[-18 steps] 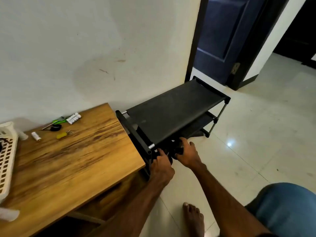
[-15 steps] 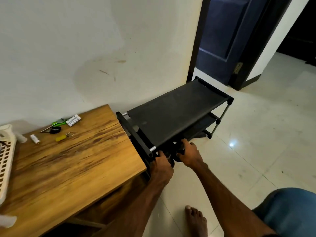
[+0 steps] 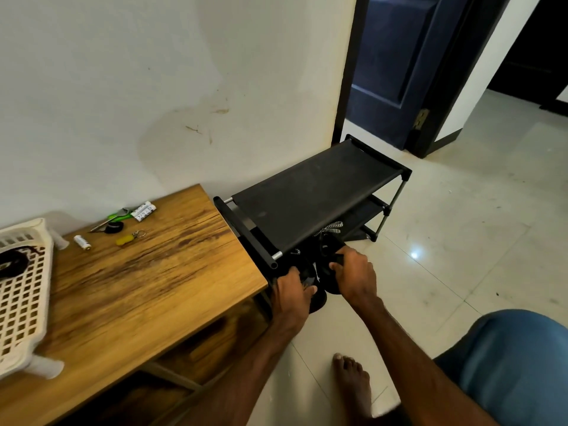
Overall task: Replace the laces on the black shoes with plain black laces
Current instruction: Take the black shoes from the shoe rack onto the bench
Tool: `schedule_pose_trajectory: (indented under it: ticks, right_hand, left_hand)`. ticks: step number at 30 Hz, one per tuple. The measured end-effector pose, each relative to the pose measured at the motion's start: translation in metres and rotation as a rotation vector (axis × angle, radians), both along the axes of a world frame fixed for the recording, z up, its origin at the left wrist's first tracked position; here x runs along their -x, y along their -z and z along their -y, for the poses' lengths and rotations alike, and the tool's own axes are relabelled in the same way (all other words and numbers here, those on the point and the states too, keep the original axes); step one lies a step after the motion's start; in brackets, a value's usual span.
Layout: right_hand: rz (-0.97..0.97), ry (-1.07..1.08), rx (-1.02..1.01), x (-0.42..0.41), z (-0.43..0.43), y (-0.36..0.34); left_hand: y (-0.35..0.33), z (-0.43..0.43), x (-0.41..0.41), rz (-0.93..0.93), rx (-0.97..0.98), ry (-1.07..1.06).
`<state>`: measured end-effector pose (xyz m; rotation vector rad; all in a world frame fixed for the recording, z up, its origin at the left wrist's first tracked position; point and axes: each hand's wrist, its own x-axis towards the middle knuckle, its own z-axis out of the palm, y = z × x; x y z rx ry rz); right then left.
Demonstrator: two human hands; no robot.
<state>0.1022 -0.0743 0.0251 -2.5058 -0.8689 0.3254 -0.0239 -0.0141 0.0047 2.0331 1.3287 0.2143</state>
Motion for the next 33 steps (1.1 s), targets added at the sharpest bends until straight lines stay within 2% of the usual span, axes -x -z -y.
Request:
schedule_pose_trajectory:
  ticks: [4,11,19,26,29,33]
  right_hand:
    - [0.069,0.015,0.012,0.03,0.038,-0.028]
    - [0.063,0.12,-0.049,0.075,0.105,-0.075]
    - [0.137,0.23,-0.333,0.133,0.164,-0.139]
    - [0.195,0.096,-0.516,0.17,0.155,-0.2]
    - [0.205,-0.016,-0.535,0.188,0.128,-0.212]
    - [0.135,-0.192,-0.509,0.218,0.072,-0.213]
  left_hand:
    - [-0.025,0.02,0.018,-0.062,-0.056,0.135]
    - [-0.074,0.05,0.054,-0.083,-0.094,0.301]
    - [-0.163,0.091,0.116,-0.026,-0.239,0.362]
    - [-0.221,0.104,0.176,0.072,-0.44,0.196]
    - [-0.229,0.089,0.209,0.101,-0.516,0.083]
    - [-0.226,0.054,0.259,0.052,-0.509,-0.055]
